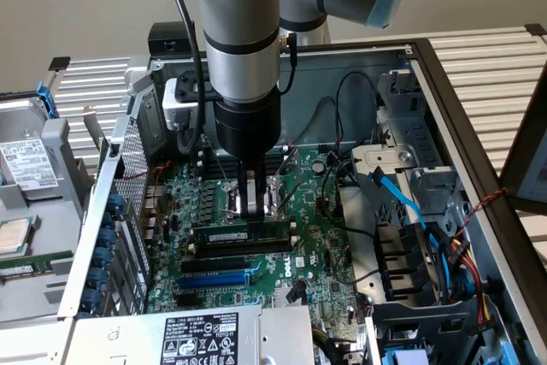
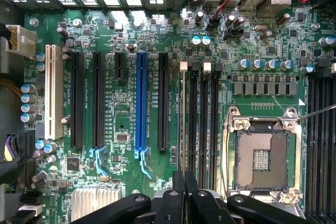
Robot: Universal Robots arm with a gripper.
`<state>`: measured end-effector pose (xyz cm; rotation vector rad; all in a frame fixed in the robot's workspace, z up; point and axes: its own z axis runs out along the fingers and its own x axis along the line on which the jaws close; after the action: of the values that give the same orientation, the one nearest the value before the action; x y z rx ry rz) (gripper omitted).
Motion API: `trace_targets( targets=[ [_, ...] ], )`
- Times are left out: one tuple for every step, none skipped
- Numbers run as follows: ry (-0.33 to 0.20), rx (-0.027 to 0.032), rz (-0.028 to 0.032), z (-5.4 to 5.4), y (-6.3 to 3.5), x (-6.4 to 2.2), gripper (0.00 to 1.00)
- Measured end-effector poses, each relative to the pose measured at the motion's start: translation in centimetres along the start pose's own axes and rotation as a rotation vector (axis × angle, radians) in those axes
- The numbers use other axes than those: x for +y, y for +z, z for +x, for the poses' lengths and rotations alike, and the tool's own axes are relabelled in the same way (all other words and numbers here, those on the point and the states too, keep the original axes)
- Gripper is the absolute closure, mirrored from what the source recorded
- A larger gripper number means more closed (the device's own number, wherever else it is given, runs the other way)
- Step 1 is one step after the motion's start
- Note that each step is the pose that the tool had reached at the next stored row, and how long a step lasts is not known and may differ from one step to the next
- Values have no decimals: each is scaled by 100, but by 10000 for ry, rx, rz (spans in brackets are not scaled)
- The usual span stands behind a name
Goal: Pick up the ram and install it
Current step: 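Insert the ram into the slot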
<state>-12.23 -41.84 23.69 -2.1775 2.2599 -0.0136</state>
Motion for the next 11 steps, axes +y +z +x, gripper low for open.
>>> trace_targets(
  targets=[
    [-1,0,0,0,0,-2,87],
    [-3,-1,0,2,1,-6,87],
    [-1,-2,1,4,1,-12,87],
    [7,-3,0,5,1,-15,87],
    [25,-7,0,6,1,-15,87],
    [47,-9,-1,6,0,-15,87],
    [75,-16,-6,6,0,-15,87],
    [106,-20,-16,7,1,-15,87],
    [137,-23,-27,7,1,-16,87],
    [158,-24,-35,8,1,-15,87],
    [160,-23,-35,8,1,-15,87]
  ],
)
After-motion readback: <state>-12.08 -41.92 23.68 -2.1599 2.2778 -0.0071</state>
